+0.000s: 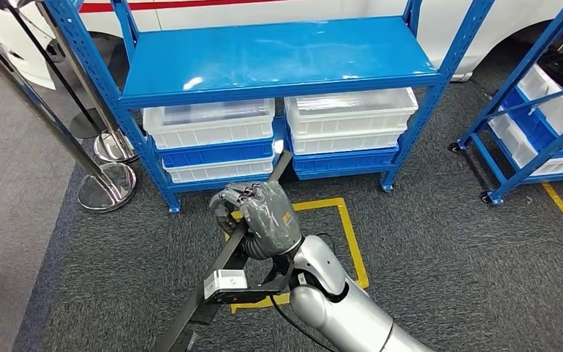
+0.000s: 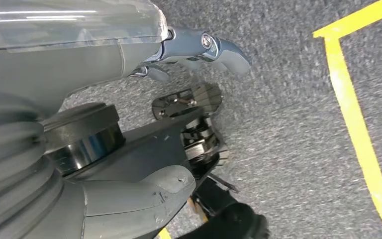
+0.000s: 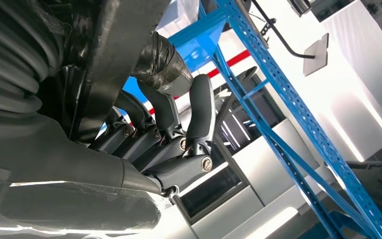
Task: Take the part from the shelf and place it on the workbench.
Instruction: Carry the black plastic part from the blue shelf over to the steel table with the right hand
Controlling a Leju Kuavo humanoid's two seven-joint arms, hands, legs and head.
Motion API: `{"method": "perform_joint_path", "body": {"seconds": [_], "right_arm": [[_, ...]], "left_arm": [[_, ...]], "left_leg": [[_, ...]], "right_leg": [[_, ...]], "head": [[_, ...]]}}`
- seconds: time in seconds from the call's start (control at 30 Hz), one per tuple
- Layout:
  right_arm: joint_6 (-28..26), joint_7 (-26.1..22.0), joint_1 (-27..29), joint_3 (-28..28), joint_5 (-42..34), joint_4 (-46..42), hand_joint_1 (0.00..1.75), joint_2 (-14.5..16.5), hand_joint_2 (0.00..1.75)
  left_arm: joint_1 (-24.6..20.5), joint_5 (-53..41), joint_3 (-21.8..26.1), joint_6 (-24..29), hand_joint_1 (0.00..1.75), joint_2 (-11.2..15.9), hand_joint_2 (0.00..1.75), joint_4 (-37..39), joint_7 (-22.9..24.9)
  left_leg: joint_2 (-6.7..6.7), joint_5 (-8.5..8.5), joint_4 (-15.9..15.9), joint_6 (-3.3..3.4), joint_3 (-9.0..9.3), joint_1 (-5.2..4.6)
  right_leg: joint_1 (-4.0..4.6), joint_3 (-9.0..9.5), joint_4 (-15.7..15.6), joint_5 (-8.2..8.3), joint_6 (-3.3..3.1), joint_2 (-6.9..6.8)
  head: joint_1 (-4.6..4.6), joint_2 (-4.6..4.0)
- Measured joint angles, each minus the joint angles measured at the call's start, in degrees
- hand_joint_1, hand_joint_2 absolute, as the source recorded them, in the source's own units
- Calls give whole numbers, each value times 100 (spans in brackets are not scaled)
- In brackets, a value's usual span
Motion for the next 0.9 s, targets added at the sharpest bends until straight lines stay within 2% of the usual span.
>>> {"method": "perform_joint_path", "body": {"seconds": [0.07,0.1,0.17,0.23,0.27,0.33,0.37,0.4,0.43,0.47,0.5,0.53,0.6,0.63,0.67,0.73,0.77,0.8,0.87,0.9], "right_arm": [[0,-1,-5,0,2,-2,175,4,175],[1,-1,-6,0,3,-3,175,7,175],[2,-2,-5,0,5,-5,175,14,175],[3,-2,-7,0,5,-4,175,17,175],[3,-3,-9,0,5,-4,175,20,175],[5,-4,-12,0,5,-4,175,30,175],[6,-4,-11,0,5,-3,175,34,175],[7,-3,-7,0,5,-2,175,37,175],[8,-3,-3,0,5,1,175,37,175],[8,-2,-1,0,5,3,175,37,175],[9,-2,0,0,5,4,175,38,175],[9,-2,0,0,5,4,175,41,175],[9,-3,-6,0,5,3,175,50,175],[10,-3,-9,0,5,3,175,56,175],[12,-4,-14,0,5,2,175,62,175],[15,-4,-18,0,5,4,175,69,175],[16,-4,-22,0,5,4,175,69,175],[17,-4,-24,0,5,5,175,68,175],[20,-4,-25,0,5,7,175,64,175],[21,-4,-23,0,5,10,175,61,175]], "left_arm": [[-2,0,0,1,0,0,175,0,0],[-3,0,0,1,0,0,175,0,-1],[0,0,0,4,0,-1,175,0,-2],[11,0,0,10,0,-1,175,0,-2],[17,0,0,13,0,-1,175,0,-2],[23,0,0,17,0,-1,175,0,-1],[26,0,0,18,0,-1,175,0,-1],[30,0,0,18,0,-1,175,0,0],[33,0,0,19,0,-1,175,0,0],[36,0,0,20,0,-1,175,0,0],[37,0,0,21,0,-1,175,0,0],[35,0,0,22,0,-1,175,0,0],[22,0,0,25,0,1,175,0,-2],[16,0,0,26,0,1,175,0,-3],[13,0,0,26,0,1,175,0,-3],[12,0,0,26,0,1,175,0,-3],[7,0,0,26,0,0,175,0,-3],[-2,0,0,26,0,-1,175,0,-4],[-17,0,0,26,0,-1,175,0,-4],[-20,0,0,26,0,-1,175,0,-4]], "left_leg": [[-6,15,93,-41,-95,0],[-8,28,128,-73,-128,-5],[-10,76,153,-151,-170,-14],[-14,48,188,-223,-214,3],[-18,-78,297,-252,-268,14],[-23,-541,824,-297,-458,28],[-23,-778,1189,-313,-568,30],[-23,-923,1512,-323,-644,30],[-23,-954,1698,-324,-651,30],[-23,-870,1684,-316,-559,29],[-24,-711,1456,-297,-358,27],[-27,-570,1072,-268,-85,23],[-36,-483,316,-212,410,-6],[-42,-501,108,-188,519,-25],[-45,-508,23,-170,546,-44],[-35,-406,-43,-112,500,-38],[-24,-343,-75,-72,476,-25],[-12,-271,-103,-27,434,-10],[-1,-158,-100,29,302,-7],[2,-107,-80,36,219,-12]], "right_leg": [[-6,488,-750,172,-12,3],[4,623,-990,196,-31,7],[38,649,-1099,207,-90,19],[27,597,-1130,271,-191,11],[21,561,-1145,318,-253,3],[24,456,-1157,414,-335,-11],[34,392,-1153,459,-351,-14],[45,324,-1146,505,-355,-17],[55,254,-1137,551,-356,-20],[63,186,-1124,593,-353,-21],[68,126,-1111,634,-347,-19],[71,82,-1101,669,-337,-17],[80,29,-1099,743,-291,-16],[76,22,-1110,784,-259,-18],[71,18,-1129,831,-222,-20],[63,10,-1159,887,-152,-16],[66,-18,-1113,811,-125,-9],[68,-76,-958,625,-103,-3],[55,-257,-345,70,-71,4],[44,-341,23,-144,-52,4]], "head": [[-1,0],[-1,0],[-2,0],[-2,0],[-2,0],[-3,0],[-3,0],[-2,0],[-2,0],[-2,0],[-3,0],[-3,0],[-3,0],[-2,0],[-2,0],[-1,0],[0,0],[0,0],[0,0],[-1,0]]}}
